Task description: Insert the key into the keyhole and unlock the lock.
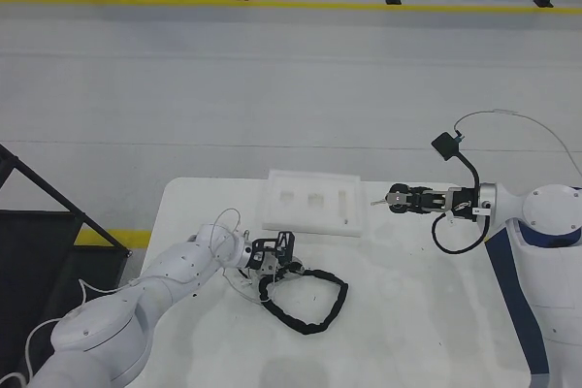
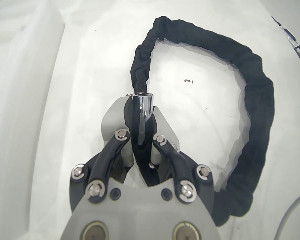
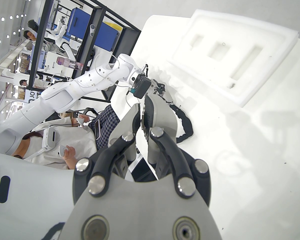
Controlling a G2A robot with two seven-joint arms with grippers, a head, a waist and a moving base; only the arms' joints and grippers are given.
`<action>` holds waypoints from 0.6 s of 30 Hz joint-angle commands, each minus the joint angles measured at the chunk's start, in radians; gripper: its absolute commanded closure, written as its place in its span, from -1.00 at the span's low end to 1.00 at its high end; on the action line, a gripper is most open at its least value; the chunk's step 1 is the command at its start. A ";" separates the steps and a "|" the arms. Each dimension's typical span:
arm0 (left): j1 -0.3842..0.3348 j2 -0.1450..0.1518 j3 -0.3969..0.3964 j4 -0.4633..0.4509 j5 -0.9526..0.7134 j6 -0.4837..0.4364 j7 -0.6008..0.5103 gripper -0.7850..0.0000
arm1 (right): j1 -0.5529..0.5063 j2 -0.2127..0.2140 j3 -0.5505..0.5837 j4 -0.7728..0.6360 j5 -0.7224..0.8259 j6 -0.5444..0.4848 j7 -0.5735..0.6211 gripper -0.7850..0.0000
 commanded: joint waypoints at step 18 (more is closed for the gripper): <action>-0.075 0.099 -0.095 -0.320 0.073 -0.108 0.065 1.00 | 0.000 0.000 0.000 0.000 0.000 0.000 0.000 1.00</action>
